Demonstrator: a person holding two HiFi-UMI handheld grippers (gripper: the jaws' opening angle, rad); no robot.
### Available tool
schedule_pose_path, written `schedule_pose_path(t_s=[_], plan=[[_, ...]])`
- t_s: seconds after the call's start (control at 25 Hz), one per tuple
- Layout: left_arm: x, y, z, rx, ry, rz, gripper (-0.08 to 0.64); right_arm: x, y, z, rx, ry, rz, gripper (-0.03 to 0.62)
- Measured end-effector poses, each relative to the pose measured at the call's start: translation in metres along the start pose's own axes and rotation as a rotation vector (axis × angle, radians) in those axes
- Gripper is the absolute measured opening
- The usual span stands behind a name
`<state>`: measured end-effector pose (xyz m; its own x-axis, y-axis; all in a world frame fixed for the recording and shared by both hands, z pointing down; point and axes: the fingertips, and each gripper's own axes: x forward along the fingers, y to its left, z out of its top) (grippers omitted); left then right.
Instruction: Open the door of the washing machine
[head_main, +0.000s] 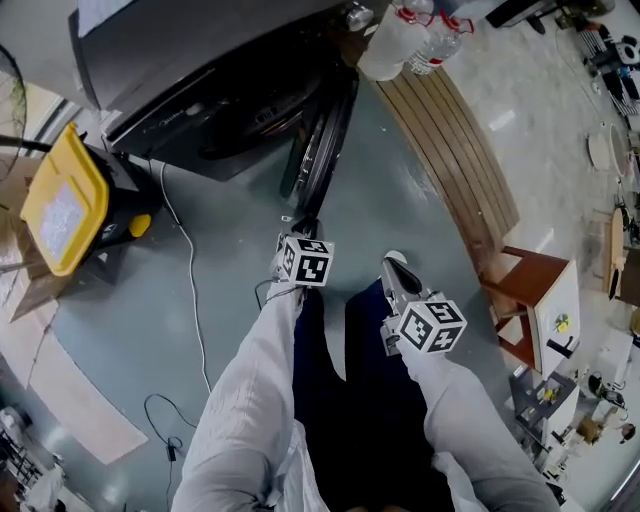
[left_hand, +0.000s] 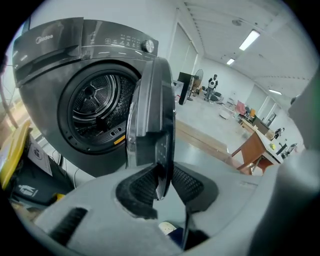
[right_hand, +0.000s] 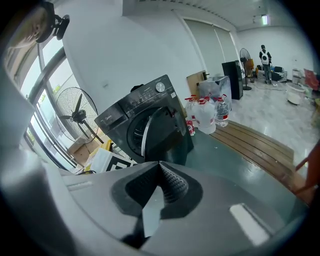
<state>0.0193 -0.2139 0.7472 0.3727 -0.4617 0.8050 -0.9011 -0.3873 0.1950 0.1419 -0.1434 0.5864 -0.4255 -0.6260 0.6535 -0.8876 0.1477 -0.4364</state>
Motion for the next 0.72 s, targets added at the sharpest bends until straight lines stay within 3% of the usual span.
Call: schedule_pose_path(t_s=[0.28, 0.72], plan=[[0.009, -0.041, 0.003, -0.01, 0.019, -0.032, 0.092, -0.023, -0.034, -0.006, 0.008, 0.021, 0.016, 0.012], [0.035, -0.108, 0.013, -0.145, -0.002, 0.055, 0.092, -0.048, -0.115, 0.014, -0.011, 0.067, 0.115, 0.012]])
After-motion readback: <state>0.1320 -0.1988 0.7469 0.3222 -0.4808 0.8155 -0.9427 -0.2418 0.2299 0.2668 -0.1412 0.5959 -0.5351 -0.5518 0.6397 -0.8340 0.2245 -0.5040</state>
